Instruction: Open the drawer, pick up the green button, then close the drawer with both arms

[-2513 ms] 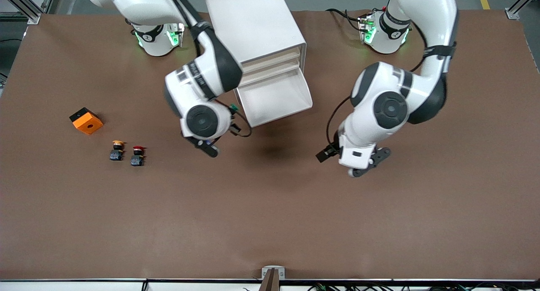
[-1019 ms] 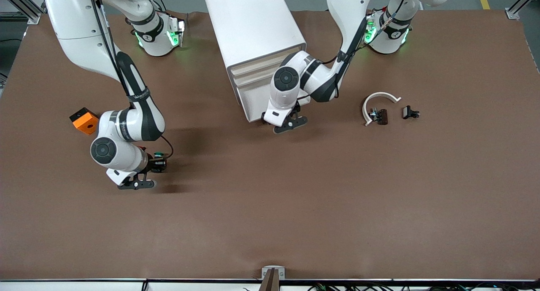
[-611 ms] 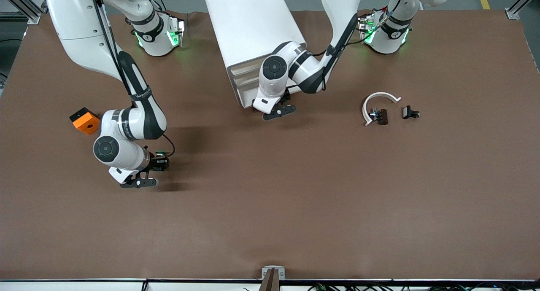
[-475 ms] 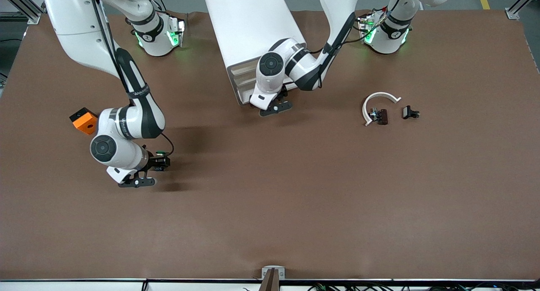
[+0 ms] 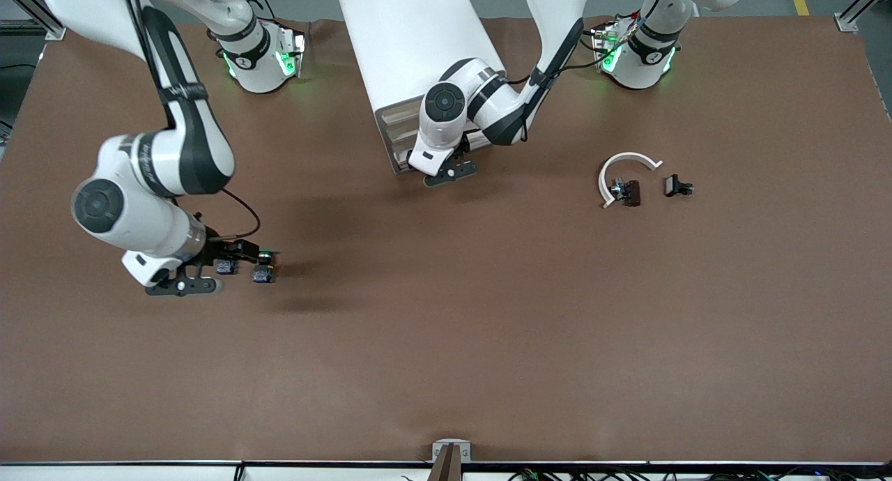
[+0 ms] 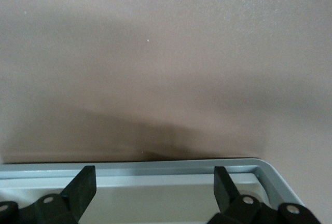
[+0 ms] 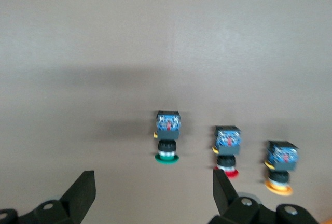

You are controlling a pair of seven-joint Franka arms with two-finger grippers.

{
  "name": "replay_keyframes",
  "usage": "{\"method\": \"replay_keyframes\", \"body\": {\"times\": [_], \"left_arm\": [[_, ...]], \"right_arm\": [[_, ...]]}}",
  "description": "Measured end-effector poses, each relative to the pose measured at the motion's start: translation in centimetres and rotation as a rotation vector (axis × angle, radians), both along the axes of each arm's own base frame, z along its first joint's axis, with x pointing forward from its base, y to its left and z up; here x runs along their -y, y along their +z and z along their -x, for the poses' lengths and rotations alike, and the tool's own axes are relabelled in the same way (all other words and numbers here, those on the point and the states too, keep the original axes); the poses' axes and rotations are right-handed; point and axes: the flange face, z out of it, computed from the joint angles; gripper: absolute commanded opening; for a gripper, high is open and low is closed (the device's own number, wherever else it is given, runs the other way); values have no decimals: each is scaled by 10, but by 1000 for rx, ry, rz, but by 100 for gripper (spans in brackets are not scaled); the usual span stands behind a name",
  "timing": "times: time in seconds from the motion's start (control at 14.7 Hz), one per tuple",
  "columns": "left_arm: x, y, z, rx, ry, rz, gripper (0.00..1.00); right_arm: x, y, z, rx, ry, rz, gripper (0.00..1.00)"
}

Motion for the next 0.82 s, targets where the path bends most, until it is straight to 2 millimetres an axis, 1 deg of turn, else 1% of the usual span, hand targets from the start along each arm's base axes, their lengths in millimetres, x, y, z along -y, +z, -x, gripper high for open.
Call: {"method": "replay_keyframes", "body": {"times": [0.14, 0.2, 0.34, 0.41, 0.48, 0.54, 0.68, 0.75, 0.82], "left_arm": [[3, 2, 3, -16, 6, 12, 100], [4, 3, 6, -21, 2, 15, 100], [7, 5, 12, -34, -16, 14, 100], [7, 5, 13, -37, -25, 12, 100], [6, 5, 12, -37, -33, 14, 100], [6, 5, 12, -37, -38, 15, 100], [5, 5, 10, -39, -38, 17, 100], [3, 5, 6, -39, -30, 18, 100], [-2, 7, -4, -37, -14, 21, 100]], "right_arm": [[8, 44, 3, -25, -5, -5, 100], [15, 68, 3, -36, -13, -7, 100], [36, 112, 2, -42, -33, -1, 100], [48, 128, 2, -41, -35, 2, 100], [62, 141, 1, -34, -26, 5, 100], [76, 150, 0, -23, -11, 5, 100], [107, 157, -1, -8, 18, 1, 100], [122, 159, -1, -2, 28, -1, 100], [132, 163, 0, 7, 36, -2, 100]]}}
